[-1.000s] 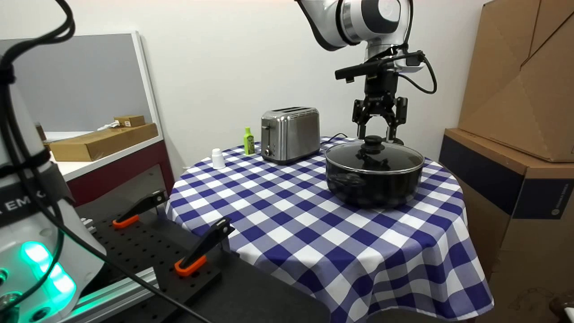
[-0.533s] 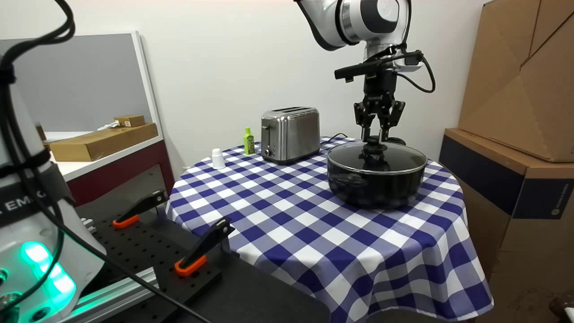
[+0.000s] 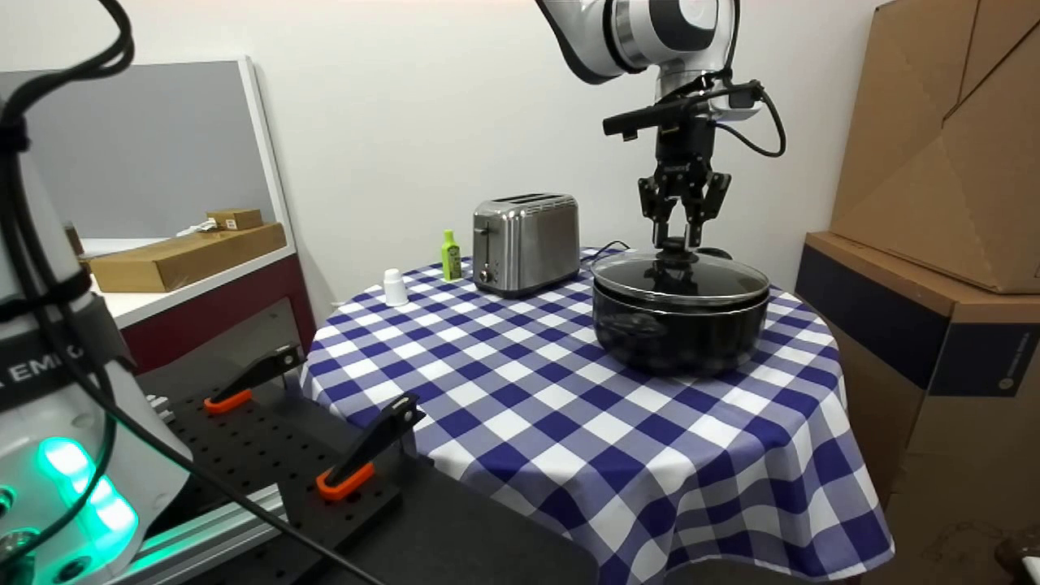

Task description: Uncover the pot and put the lid on the table

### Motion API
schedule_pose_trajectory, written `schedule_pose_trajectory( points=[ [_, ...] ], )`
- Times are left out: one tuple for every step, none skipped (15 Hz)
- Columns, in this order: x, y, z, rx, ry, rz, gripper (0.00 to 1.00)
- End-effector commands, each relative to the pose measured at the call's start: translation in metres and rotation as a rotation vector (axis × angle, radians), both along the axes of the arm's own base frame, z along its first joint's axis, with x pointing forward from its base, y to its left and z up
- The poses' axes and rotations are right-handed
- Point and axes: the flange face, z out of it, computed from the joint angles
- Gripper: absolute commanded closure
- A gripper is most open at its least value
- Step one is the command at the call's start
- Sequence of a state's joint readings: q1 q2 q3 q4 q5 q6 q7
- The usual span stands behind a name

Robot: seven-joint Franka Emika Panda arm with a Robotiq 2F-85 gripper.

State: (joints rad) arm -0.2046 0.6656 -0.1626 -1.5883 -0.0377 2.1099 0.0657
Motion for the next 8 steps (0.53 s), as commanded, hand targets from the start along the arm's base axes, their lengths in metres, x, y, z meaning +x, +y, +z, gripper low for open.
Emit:
schedule_pose_trajectory(
  points=[
    [0.003,0.026,0.049,0.003,-0.023,0.064,0.75],
    [0.003,0.039,0.06,0.008,-0.033,0.088,0.75],
    [0.004,0.05,0.069,0.016,-0.04,0.108,0.75],
    [0.006,0.07,0.076,0.028,-0.048,0.138,0.75],
    [0.007,0.084,0.083,0.039,-0.05,0.162,0.75],
    [0.008,0.103,0.087,0.054,-0.048,0.189,0.75],
    [0.008,0.122,0.089,0.063,-0.038,0.216,0.75],
    [0.006,0.144,0.088,0.076,-0.027,0.242,0.75]
  ],
)
